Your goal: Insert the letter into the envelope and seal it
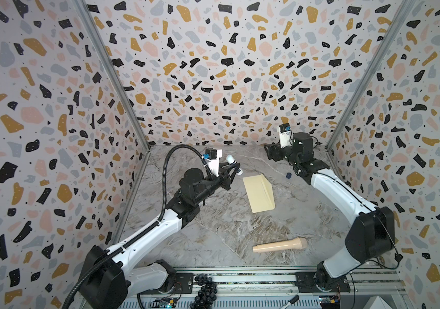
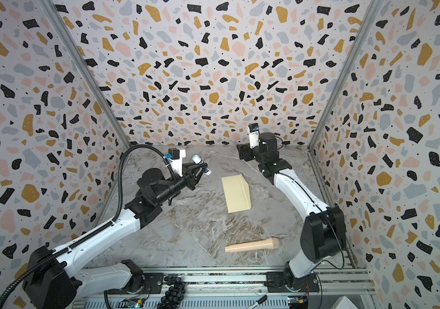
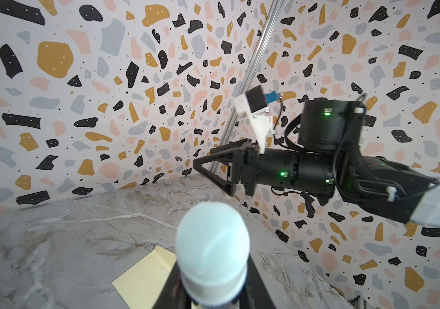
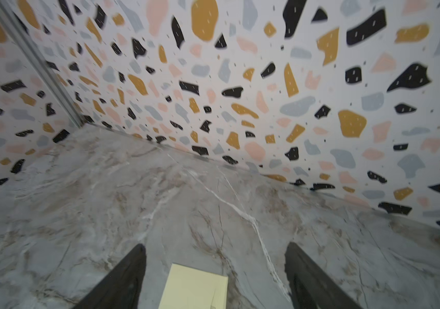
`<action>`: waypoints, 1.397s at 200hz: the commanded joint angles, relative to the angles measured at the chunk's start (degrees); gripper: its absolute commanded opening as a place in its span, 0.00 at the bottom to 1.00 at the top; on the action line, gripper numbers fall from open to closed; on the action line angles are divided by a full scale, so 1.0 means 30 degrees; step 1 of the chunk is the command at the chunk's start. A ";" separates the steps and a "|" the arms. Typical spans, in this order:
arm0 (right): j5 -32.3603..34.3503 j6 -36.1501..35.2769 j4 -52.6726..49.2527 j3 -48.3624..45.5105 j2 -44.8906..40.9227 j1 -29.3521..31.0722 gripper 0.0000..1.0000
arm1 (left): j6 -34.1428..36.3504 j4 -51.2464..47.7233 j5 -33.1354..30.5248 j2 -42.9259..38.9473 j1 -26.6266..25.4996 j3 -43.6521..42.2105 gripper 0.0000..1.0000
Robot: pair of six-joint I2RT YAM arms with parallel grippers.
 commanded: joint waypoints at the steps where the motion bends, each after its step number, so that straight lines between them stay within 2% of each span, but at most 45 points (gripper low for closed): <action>1: 0.1099 0.0415 -0.5754 0.2687 0.2150 -0.0236 0.83 | 0.0456 0.0314 -0.0133 -0.0451 -0.0014 0.0701 0.00; 33: 0.1076 0.1075 -1.0228 0.6648 0.6481 -0.0470 0.84 | 0.0431 0.0180 -0.0129 -0.0458 -0.0014 0.0671 0.00; 60: 0.0083 0.1389 -1.2217 0.8831 0.9004 -0.0473 0.79 | 0.0372 0.0137 -0.0023 -0.0346 -0.0015 0.0699 0.00; 104: -0.0623 0.1907 -1.2986 0.9419 1.0873 -0.0444 0.59 | 0.0372 0.0072 0.0039 -0.0253 -0.0014 0.0648 0.00; 140: -0.0885 0.1875 -1.3508 0.9288 1.1691 -0.0444 0.47 | 0.0446 0.0035 -0.0029 -0.0257 -0.0014 0.0498 0.00; 166: -0.1429 0.1829 -1.3686 0.8948 1.2016 -0.0406 0.35 | 0.0405 0.0050 -0.0018 -0.0200 -0.0014 0.0436 0.00; 201: -0.2693 0.2036 -1.3370 0.8305 1.1792 -0.0495 0.07 | 0.0372 0.0123 -0.0019 -0.0109 -0.0015 0.0408 0.00; 246: -0.5839 0.3971 -1.0907 0.6365 0.9697 -0.1099 0.00 | 0.0226 0.0181 -0.0013 -0.0081 -0.0014 0.0377 0.00; 279: -0.9029 0.7044 -0.6525 0.3333 0.7160 -0.1658 0.00 | 0.0138 0.0240 -0.0014 -0.0159 -0.0015 0.0290 0.00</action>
